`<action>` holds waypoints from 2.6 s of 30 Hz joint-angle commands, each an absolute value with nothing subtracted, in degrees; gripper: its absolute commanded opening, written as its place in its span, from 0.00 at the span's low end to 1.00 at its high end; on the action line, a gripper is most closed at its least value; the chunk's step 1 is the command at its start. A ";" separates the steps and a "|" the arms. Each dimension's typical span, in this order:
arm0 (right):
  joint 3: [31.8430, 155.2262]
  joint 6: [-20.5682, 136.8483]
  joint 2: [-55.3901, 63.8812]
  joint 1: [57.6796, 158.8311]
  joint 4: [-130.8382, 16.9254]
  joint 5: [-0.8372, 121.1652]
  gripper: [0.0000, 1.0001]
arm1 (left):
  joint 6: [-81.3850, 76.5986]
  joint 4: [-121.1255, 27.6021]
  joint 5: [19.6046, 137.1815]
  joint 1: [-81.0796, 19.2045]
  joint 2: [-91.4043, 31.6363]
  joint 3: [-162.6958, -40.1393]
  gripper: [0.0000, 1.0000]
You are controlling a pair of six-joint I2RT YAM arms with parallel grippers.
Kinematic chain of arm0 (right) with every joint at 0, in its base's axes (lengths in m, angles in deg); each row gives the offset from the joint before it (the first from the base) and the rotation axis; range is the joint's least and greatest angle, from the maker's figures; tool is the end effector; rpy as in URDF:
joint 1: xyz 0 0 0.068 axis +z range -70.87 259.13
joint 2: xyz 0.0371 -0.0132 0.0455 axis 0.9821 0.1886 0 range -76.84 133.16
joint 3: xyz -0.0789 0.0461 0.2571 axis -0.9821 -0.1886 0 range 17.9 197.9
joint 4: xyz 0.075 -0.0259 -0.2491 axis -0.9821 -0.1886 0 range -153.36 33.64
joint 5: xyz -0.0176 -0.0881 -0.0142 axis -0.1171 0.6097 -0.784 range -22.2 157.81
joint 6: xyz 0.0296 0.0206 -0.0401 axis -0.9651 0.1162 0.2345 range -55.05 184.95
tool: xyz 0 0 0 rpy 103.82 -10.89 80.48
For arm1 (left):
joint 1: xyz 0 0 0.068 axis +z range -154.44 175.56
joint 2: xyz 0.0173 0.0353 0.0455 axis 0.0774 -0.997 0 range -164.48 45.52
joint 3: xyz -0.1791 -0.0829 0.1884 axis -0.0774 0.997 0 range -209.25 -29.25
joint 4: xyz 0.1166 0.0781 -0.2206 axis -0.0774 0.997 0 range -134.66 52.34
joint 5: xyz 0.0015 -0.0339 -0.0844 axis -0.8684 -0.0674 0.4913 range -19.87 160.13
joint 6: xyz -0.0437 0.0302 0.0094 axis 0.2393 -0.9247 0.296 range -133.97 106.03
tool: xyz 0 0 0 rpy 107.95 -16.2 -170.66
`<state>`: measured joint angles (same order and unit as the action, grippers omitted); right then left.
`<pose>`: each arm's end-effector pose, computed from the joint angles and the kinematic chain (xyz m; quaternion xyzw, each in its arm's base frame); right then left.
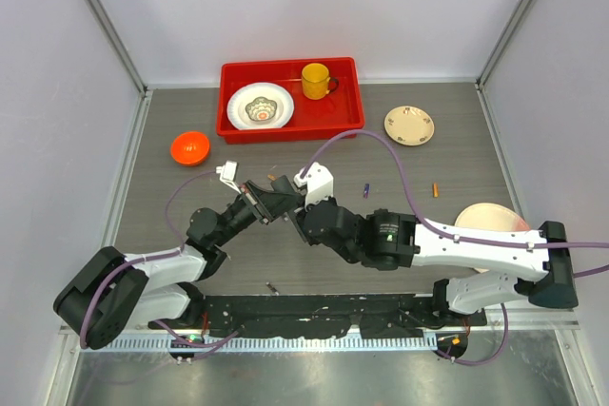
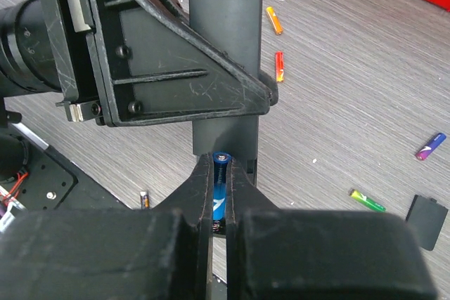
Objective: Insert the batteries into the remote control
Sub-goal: Load the battery into the remote control.
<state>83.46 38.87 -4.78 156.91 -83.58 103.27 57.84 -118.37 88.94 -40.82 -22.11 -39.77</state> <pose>0.0782 0.2639 0.3394 -0.2369 0.8185 0.1881 0.4884 0.1593 -0.1316 0.2153 -0.0546 0.6015 -0.6979 0.3848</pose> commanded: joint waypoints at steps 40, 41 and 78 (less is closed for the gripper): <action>81.97 37.97 -1.25 158.23 -82.99 100.32 0.09 | 58.45 -133.16 90.17 -41.00 -21.01 -42.96 0.00; 81.97 37.97 -1.34 158.23 -82.99 100.41 0.12 | 58.36 -133.25 90.17 -41.09 -20.92 -42.96 0.00; 84.08 34.28 -5.47 158.23 -82.46 103.57 0.49 | 58.01 -133.25 89.91 -41.09 -20.57 -41.64 0.00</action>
